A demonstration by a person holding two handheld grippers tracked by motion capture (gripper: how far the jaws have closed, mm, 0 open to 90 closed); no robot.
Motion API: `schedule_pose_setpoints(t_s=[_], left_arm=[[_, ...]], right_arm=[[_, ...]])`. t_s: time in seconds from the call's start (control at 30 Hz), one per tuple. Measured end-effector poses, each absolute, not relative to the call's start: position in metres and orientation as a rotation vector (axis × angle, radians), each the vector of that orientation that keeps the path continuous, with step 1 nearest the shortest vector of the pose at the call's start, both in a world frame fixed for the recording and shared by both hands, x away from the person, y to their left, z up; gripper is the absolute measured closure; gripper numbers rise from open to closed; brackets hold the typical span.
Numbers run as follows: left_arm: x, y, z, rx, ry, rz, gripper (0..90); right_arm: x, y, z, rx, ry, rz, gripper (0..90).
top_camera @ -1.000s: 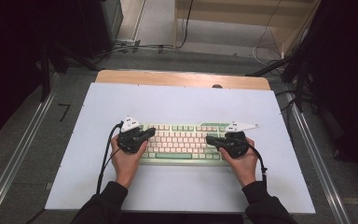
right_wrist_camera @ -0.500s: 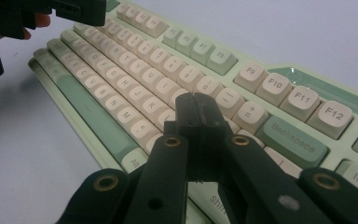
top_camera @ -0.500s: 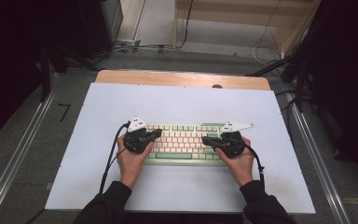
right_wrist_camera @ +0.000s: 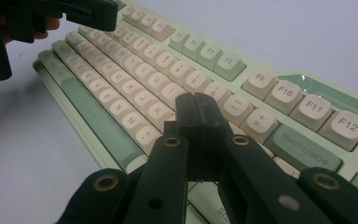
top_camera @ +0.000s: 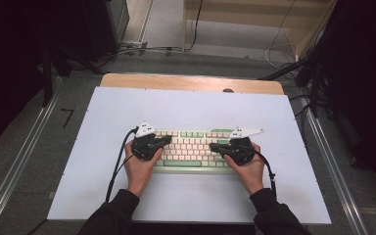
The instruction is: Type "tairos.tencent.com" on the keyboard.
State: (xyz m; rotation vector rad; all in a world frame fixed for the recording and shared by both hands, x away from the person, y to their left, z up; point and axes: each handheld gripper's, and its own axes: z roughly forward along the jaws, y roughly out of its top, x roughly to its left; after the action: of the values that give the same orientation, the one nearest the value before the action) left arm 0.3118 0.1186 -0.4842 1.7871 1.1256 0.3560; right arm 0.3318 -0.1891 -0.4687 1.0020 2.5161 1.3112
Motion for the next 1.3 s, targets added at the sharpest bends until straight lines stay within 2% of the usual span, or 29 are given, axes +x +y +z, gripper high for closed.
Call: schedule_pose_setpoints(t_s=[0.87, 1.3], left_arm=[[0.318, 0.101, -0.493, 1.844, 1.104, 0.263, 90.0], [0.321, 0.095, -0.494, 1.88, 1.113, 0.272, 90.0]], right_arm=[[0.332, -0.186, -0.47, 0.999, 2.523, 1.301, 87.6], [0.332, -0.186, -0.47, 0.998, 2.522, 1.299, 87.6]])
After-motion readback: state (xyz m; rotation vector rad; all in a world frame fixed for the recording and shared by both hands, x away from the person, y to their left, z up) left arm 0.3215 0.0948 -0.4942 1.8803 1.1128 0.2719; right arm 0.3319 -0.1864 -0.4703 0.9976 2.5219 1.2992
